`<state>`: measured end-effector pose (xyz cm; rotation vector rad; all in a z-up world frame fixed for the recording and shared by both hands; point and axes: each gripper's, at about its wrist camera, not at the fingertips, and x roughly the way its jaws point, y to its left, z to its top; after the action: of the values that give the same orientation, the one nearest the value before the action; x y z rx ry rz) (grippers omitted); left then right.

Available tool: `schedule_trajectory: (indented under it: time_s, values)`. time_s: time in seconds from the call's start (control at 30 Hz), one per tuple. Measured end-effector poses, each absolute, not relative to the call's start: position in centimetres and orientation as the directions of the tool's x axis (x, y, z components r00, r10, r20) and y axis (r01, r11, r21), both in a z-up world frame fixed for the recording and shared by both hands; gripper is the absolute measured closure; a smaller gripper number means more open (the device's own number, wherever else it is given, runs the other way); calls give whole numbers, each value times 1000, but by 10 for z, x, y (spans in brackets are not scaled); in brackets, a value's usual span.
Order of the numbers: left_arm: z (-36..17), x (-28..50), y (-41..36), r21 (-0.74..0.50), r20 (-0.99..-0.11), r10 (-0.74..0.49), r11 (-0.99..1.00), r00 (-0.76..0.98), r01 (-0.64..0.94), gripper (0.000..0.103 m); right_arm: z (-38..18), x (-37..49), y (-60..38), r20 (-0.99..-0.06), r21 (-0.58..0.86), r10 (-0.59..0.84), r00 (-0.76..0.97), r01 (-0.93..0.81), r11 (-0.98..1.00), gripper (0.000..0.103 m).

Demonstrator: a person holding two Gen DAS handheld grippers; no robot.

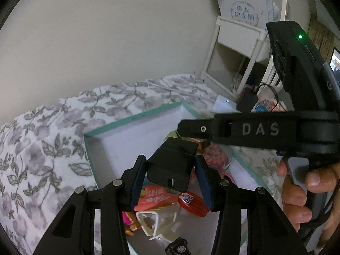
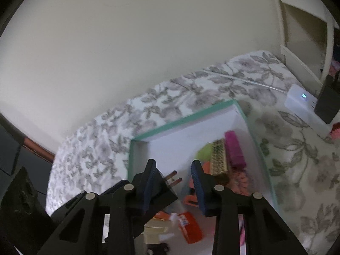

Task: Organize rigid objects
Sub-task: 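Carry the black charger over the tray with the left tool, then open the left tool to release the black charger into the tray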

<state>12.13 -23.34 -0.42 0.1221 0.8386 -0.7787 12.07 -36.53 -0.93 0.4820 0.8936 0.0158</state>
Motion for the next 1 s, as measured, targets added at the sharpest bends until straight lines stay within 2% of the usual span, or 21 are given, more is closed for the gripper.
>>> schedule_trajectory:
  time_s: [0.23,0.7,0.87,1.0]
  values:
    - [-14,121,-241,-167,-732,-536,739,420,653,54,-31,124,-372,-785,400,215,581,211,892,66]
    - [-5,123,-234,-125,-750,-494,758,439,640,54,-27,121,-369,-793,375,193,579,214,902,66]
    - [-3,134,-208,-120,-776,-435,813,457,569,54,-18,115,-369,-790,371,185,585,214,904,66]
    - [7,144,-177,-163,-779,-398,875,485,456,52,-12,110,-367,-796,355,170,581,220,909,66]
